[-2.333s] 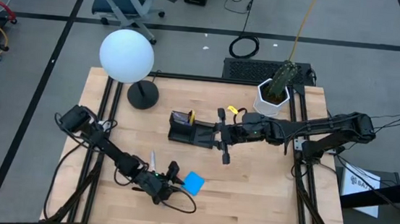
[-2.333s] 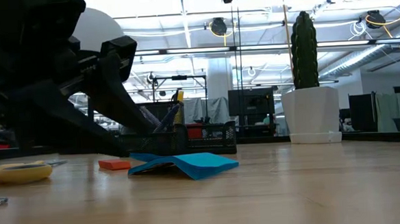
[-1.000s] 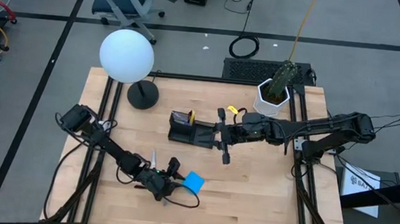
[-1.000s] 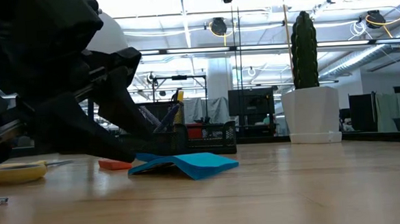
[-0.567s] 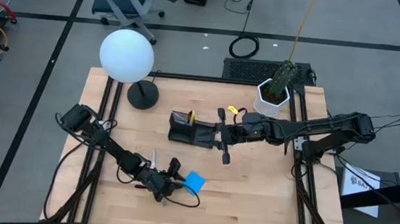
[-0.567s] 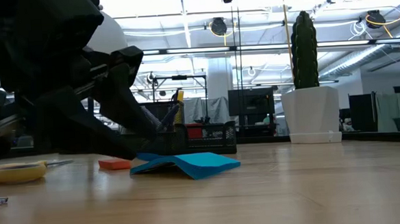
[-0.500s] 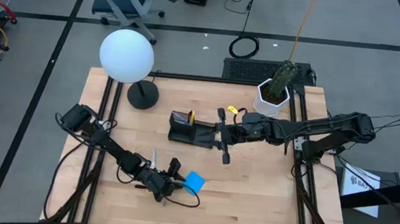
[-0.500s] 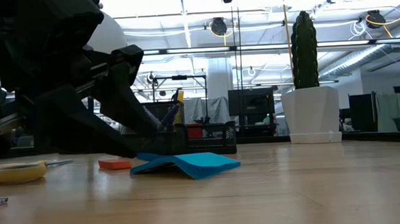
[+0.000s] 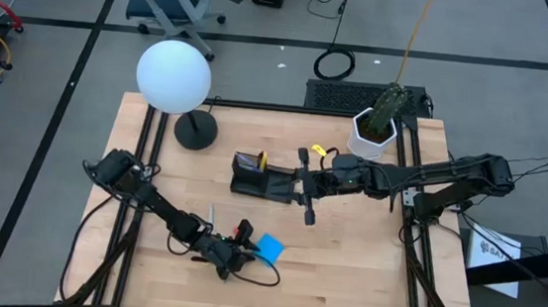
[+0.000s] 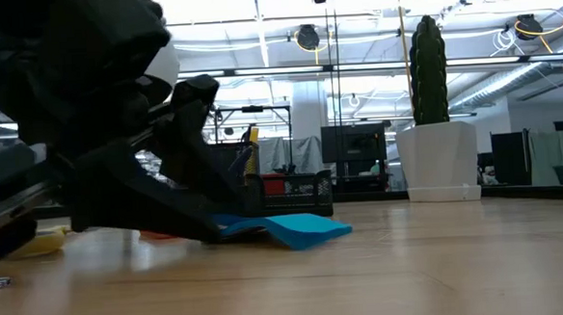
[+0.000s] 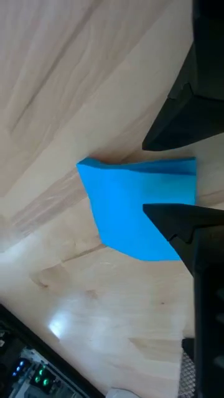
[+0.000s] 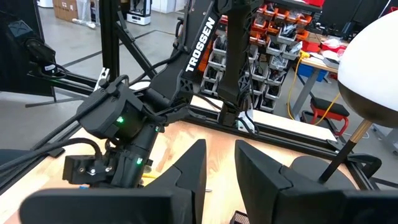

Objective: Pick and place office supplies into organizer
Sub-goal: Put the blue sticky notes into the desk organizer

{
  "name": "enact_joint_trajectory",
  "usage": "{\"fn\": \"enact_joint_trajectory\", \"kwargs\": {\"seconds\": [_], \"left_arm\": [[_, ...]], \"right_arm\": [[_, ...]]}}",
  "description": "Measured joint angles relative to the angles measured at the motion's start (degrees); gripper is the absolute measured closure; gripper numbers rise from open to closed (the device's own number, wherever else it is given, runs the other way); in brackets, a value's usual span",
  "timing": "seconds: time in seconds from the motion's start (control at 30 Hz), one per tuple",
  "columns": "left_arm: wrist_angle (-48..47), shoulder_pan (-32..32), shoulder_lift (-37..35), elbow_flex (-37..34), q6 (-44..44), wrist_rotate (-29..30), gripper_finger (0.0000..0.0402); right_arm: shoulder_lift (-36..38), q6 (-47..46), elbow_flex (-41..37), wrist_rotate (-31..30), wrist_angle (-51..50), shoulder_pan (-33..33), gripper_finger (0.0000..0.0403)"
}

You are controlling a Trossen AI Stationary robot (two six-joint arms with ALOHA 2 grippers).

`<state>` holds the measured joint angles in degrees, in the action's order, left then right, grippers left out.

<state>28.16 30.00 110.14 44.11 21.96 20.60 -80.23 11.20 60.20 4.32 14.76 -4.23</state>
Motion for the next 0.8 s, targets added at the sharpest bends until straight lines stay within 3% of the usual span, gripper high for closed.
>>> {"fn": "enact_joint_trajectory", "kwargs": {"seconds": [0.43,0.8], "left_arm": [[-5.4,-1.0,0.2,1.7,-2.6,0.7,0.0247],[-2.3,-1.1,0.4,1.5,-2.6,-0.3,0.0248]], "right_arm": [[0.0,0.0,0.0,0.0,0.0,0.0,0.0328],[0.0,0.0,0.0,0.0,0.0,0.0,0.0328]]}}
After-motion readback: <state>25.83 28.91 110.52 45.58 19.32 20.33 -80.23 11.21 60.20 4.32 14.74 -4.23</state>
